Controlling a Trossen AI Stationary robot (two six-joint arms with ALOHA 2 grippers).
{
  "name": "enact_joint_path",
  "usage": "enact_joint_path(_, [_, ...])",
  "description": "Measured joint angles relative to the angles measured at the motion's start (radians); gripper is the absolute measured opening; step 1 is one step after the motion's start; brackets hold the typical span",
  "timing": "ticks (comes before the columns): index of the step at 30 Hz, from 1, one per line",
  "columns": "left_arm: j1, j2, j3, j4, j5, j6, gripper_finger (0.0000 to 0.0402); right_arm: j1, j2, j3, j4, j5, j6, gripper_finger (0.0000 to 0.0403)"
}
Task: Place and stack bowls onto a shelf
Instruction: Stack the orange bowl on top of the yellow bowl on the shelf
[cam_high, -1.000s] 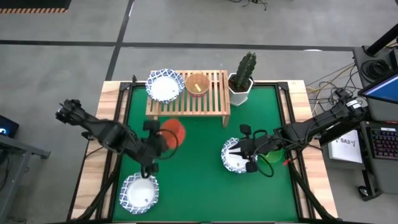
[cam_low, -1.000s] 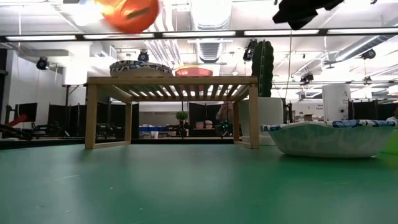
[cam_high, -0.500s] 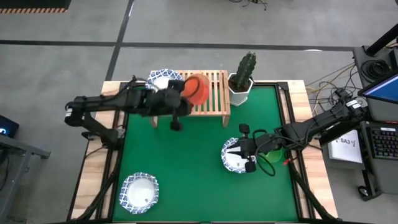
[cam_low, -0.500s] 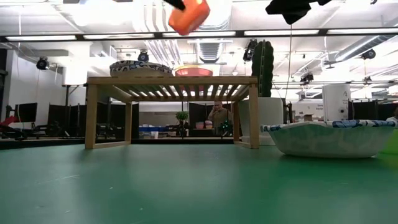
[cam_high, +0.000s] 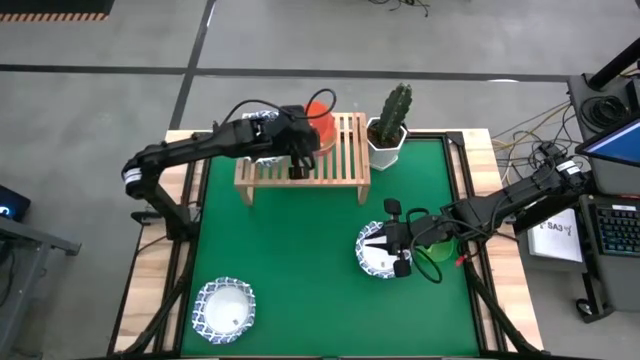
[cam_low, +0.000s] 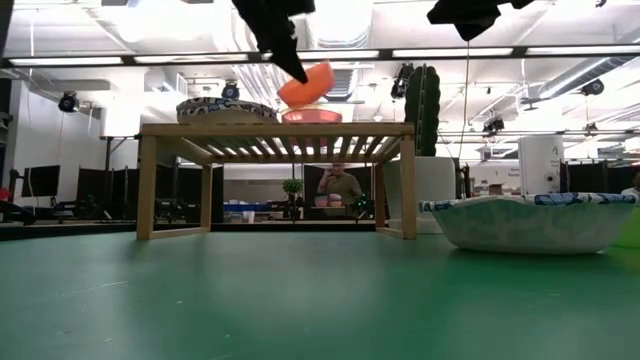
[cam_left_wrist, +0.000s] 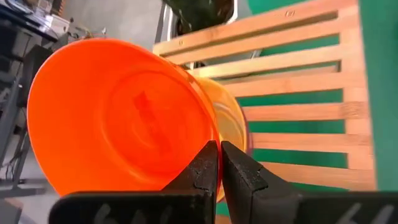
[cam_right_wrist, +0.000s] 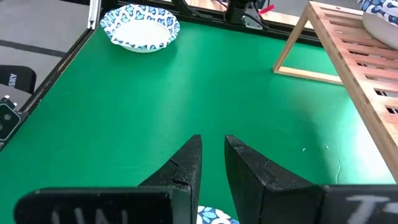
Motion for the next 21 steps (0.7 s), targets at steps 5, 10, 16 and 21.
enact_joint_path(5, [0.007, 0.02, 0.0, 0.005, -0.006, 0.01, 0.0, 0.0, 0.0, 0.0, 0.0, 0.0, 0.008, 0.0059])
enact_joint_path(10, [0.008, 0.024, 0.0, 0.014, -0.008, 0.017, 0.0018, 0.0, 0.0, 0.0, -0.001, 0.0, 0.006, 0.0059])
enact_joint_path(16, [0.008, 0.024, 0.0, 0.034, -0.009, 0.017, 0.006, 0.0, 0.0, 0.0, -0.001, 0.0, 0.006, 0.0059])
enact_joint_path(21, [0.007, 0.019, 0.0, 0.036, -0.01, 0.017, 0.0097, 0.0, 0.0, 0.0, -0.001, 0.0, 0.021, 0.0059])
